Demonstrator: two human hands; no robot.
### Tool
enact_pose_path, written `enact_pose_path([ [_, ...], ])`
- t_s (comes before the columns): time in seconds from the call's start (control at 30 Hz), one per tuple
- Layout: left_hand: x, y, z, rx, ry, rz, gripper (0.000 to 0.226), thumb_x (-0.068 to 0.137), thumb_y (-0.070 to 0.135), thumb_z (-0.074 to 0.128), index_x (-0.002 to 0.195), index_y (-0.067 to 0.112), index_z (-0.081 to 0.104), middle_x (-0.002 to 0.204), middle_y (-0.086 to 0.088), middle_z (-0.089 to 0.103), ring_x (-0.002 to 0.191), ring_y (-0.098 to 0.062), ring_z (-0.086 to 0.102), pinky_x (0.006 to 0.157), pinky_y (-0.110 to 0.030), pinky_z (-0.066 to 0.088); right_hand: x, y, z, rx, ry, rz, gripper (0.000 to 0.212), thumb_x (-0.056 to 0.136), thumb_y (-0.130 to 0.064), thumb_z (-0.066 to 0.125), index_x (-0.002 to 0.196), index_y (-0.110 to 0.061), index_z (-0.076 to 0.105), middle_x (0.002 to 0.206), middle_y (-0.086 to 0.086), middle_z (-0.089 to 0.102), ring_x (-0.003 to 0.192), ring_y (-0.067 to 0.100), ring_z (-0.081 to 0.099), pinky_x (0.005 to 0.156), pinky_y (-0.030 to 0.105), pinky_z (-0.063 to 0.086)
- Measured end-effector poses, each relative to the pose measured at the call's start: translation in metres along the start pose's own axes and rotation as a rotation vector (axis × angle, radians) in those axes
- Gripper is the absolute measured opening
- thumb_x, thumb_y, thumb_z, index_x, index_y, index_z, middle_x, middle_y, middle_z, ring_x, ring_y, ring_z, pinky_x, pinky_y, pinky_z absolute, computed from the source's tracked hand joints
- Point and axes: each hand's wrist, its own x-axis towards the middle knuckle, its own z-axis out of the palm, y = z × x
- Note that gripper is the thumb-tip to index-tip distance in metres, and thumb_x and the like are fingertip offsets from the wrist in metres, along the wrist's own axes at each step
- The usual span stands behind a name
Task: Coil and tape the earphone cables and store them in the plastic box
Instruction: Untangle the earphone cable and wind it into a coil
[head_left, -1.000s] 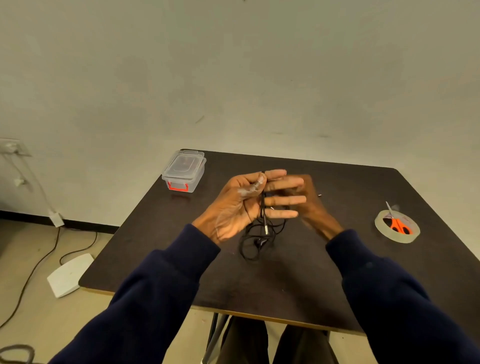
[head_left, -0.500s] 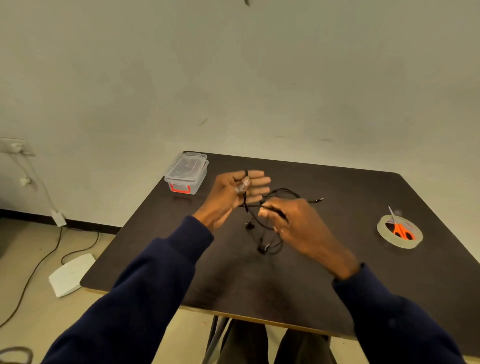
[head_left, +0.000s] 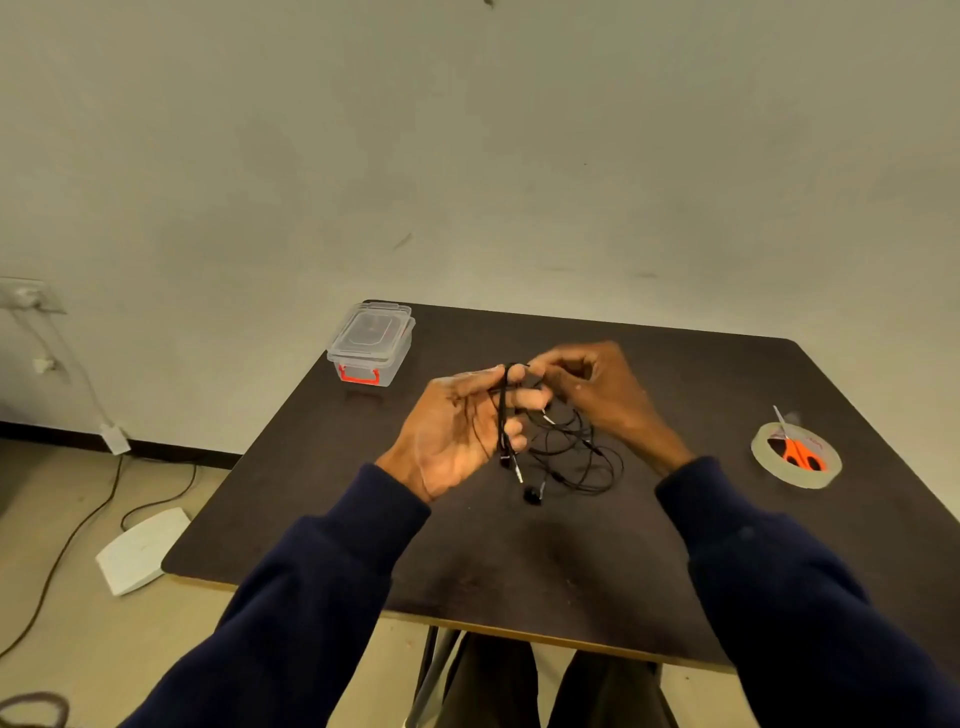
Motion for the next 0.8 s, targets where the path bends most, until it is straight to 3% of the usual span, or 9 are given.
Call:
enact_pose_path([
  [0.1, 0.002, 0.002, 0.006, -0.099, -0.008, 0.088, 0.043, 0.107, 0.016, 0.035, 0.111, 0.001, 0.076, 0.111, -0.021, 0.075, 0.084, -0.027, 0.077, 0.075, -0.039, 0.064, -0.024, 0.007, 0.034, 0.214, 0.016, 0.069, 0.026, 0.101, -0.008, 0.061, 0.084, -0.017, 0.079, 0.07, 0.013, 0.073, 0.049, 0.016, 0.056, 0.047, 0.025, 0.043],
  [0.17, 0.002, 0.005, 0.009, -0.076, -0.018, 0.136, 0.042, 0.11, 0.014, 0.03, 0.129, -0.003, 0.064, 0.13, -0.026, 0.066, 0.108, -0.036, 0.073, 0.093, -0.045, 0.06, -0.039, 0.005, 0.054, 0.281, -0.001, 0.118, 0.035, 0.103, -0.012, 0.061, 0.075, -0.025, 0.078, 0.067, 0.014, 0.072, 0.047, 0.013, 0.05, 0.046, 0.024, 0.04],
  [0.23, 0.005, 0.007, 0.006, -0.015, -0.027, 0.181, 0.04, 0.111, 0.011, 0.029, 0.141, -0.006, 0.049, 0.143, -0.028, 0.057, 0.125, -0.041, 0.063, 0.106, -0.049, 0.052, -0.051, 0.002, 0.067, 0.285, -0.043, 0.112, 0.029, 0.104, -0.021, 0.06, 0.085, -0.032, 0.079, 0.066, 0.013, 0.071, 0.048, 0.019, 0.048, 0.046, 0.027, 0.039],
  [0.33, 0.013, 0.009, -0.005, 0.104, 0.102, 0.274, 0.039, 0.111, 0.009, 0.034, 0.145, -0.007, 0.044, 0.144, -0.027, 0.055, 0.133, -0.042, 0.056, 0.115, -0.053, 0.042, -0.063, -0.003, 0.068, 0.201, -0.084, 0.076, 0.022, 0.105, -0.025, 0.057, 0.108, -0.019, 0.078, 0.064, 0.005, 0.069, 0.048, 0.011, 0.051, 0.049, 0.022, 0.039],
  [0.43, 0.019, 0.008, -0.017, 0.317, 0.279, 0.344, 0.036, 0.108, 0.008, 0.043, 0.141, -0.004, 0.051, 0.139, -0.021, 0.062, 0.129, -0.035, 0.061, 0.117, -0.051, 0.041, -0.07, -0.012, 0.057, -0.011, -0.166, 0.041, 0.021, 0.104, -0.023, 0.06, 0.107, -0.014, 0.078, 0.066, -0.002, 0.071, 0.054, 0.005, 0.06, 0.058, 0.014, 0.041],
  [0.57, 0.014, 0.002, -0.026, 0.653, 0.366, 0.311, 0.03, 0.107, 0.005, 0.046, 0.133, -0.004, 0.06, 0.121, -0.018, 0.073, 0.11, -0.032, 0.073, 0.104, -0.047, 0.054, -0.06, -0.03, 0.027, -0.3, -0.213, -0.028, 0.018, 0.1, -0.028, 0.064, 0.097, -0.017, 0.078, 0.071, -0.005, 0.071, 0.06, 0.01, 0.064, 0.059, 0.031, 0.053],
  [0.7, -0.002, -0.005, -0.023, 0.698, 0.213, 0.132, 0.033, 0.109, 0.007, 0.04, 0.119, -0.008, 0.067, 0.103, -0.03, 0.074, 0.088, -0.048, 0.074, 0.084, -0.054, 0.061, -0.031, -0.044, -0.004, -0.527, -0.167, -0.158, 0.009, 0.096, -0.027, 0.071, 0.1, -0.026, 0.079, 0.082, -0.011, 0.074, 0.068, 0.004, 0.065, 0.065, 0.04, 0.056],
  [0.8, -0.01, -0.007, -0.016, 0.575, 0.063, 0.001, 0.046, 0.107, 0.015, 0.031, 0.104, -0.01, 0.07, 0.088, -0.029, 0.073, 0.065, -0.039, 0.072, 0.068, -0.044, 0.062, -0.008, -0.047, -0.015, -0.422, -0.129, -0.166, 0.007, 0.094, -0.024, 0.073, 0.096, -0.024, 0.08, 0.082, -0.015, 0.075, 0.072, 0.002, 0.069, 0.071, 0.035, 0.059],
])
